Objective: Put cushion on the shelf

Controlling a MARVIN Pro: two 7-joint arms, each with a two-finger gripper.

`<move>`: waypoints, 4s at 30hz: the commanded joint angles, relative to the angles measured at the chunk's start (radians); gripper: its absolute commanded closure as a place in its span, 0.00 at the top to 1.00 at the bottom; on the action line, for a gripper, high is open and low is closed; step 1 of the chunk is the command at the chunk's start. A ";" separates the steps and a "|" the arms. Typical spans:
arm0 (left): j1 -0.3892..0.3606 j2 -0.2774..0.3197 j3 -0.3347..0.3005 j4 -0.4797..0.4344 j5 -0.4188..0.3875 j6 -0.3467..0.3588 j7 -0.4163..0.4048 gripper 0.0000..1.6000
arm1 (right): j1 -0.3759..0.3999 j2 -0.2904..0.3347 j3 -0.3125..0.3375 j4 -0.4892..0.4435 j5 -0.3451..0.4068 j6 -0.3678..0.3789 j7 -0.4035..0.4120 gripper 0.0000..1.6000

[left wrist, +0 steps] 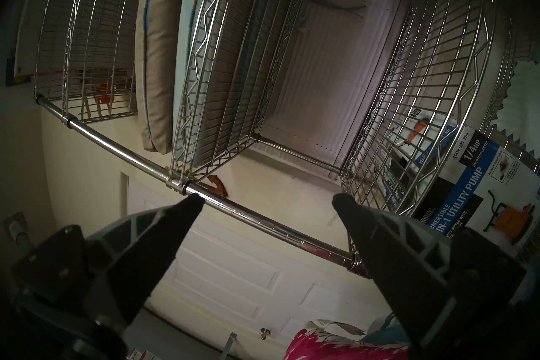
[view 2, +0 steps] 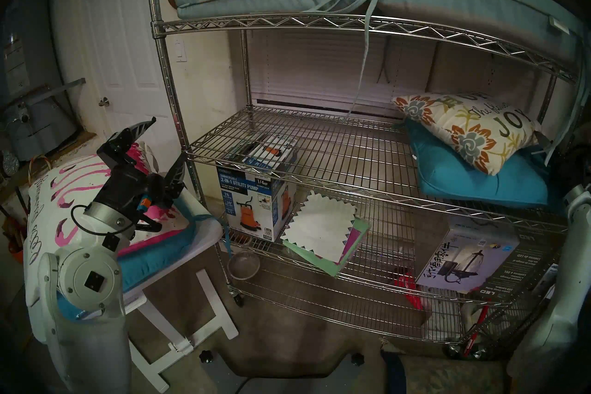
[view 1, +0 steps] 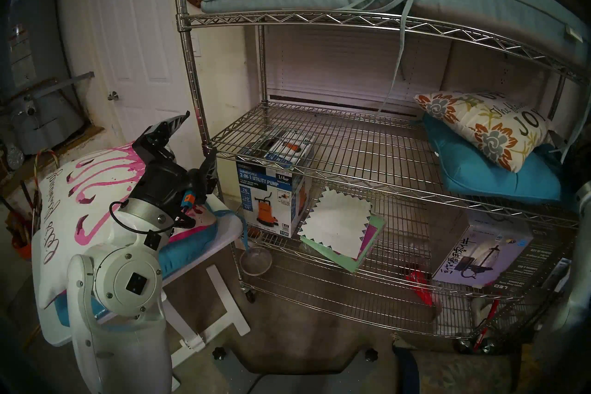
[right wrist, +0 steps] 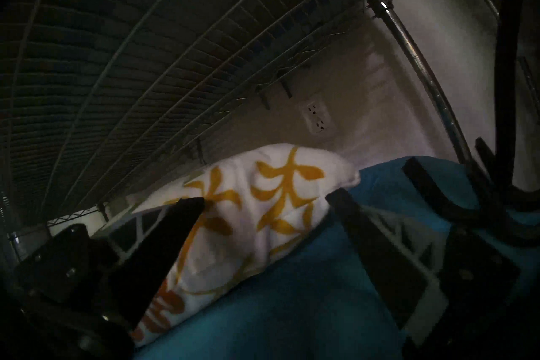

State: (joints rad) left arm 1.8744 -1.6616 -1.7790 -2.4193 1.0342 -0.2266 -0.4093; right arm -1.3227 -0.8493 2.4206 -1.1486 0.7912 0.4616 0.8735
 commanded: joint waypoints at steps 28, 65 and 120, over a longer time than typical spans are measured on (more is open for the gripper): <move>-0.002 0.002 0.002 -0.024 -0.002 0.000 0.002 1.00 | -0.145 -0.261 0.174 -0.424 0.263 0.374 0.024 1.00; -0.002 0.002 0.003 -0.024 -0.002 0.002 0.003 1.00 | -0.191 -0.369 0.152 -0.637 0.633 0.498 -0.328 1.00; 0.073 0.188 0.493 -0.024 0.261 -0.012 0.199 1.00 | -0.214 -0.367 0.143 -0.649 0.707 0.498 -0.429 1.00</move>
State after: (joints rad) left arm 1.9465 -1.5039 -1.3076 -2.4196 1.2651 -0.2598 -0.2574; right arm -1.5422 -1.2239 2.5639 -1.7845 1.4917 0.9619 0.4389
